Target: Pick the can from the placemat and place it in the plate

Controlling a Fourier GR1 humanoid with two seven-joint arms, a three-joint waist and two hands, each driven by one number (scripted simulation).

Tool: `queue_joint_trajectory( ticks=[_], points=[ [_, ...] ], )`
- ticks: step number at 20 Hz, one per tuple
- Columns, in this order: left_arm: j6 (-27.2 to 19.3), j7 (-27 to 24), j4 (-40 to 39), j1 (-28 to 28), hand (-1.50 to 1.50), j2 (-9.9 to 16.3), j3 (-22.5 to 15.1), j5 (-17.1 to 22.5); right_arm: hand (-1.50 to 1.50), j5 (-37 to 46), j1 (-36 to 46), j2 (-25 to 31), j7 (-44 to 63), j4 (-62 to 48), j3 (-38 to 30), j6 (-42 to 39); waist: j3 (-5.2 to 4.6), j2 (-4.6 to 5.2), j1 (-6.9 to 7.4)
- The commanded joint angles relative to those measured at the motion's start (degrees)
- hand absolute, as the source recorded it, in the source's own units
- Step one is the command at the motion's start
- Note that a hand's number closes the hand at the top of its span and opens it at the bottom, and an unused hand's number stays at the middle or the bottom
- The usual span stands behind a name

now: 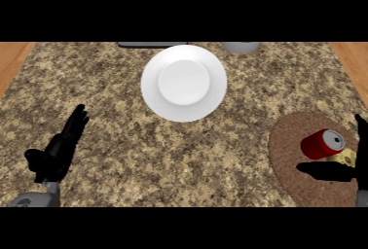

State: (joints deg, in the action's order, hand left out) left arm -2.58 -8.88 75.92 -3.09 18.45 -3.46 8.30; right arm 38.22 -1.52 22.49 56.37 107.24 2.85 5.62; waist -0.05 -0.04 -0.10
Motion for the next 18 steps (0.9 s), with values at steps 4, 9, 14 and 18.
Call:
queue_joint_trajectory(
  ticks=[4,9,14,18],
  points=[
    [1.65,-1.24,-0.81,1.12,0.0,-0.67,1.52,-0.55,-1.5,0.99,2.33,-0.79,5.41,-3.93,0.37,-7.66,0.02,0.05,0.19],
    [-0.33,2.08,2.58,0.75,0.0,-3.51,0.42,-3.66,-1.5,-0.75,3.66,-1.49,-1.6,-11.34,-3.46,-7.97,0.06,0.03,0.24],
    [4.17,5.41,5.91,0.84,0.0,-1.04,4.14,-1.5,-1.5,2.28,8.04,-3.84,1.16,-13.79,-3.44,-9.19,0.05,0.01,0.41],
    [2.31,5.01,3.83,-0.37,0.0,-3.56,3.5,-4.22,-1.5,7.08,5.75,-6.63,-5.42,-22.29,-2.34,-2.8,0.06,0.05,0.31]
  ],
)
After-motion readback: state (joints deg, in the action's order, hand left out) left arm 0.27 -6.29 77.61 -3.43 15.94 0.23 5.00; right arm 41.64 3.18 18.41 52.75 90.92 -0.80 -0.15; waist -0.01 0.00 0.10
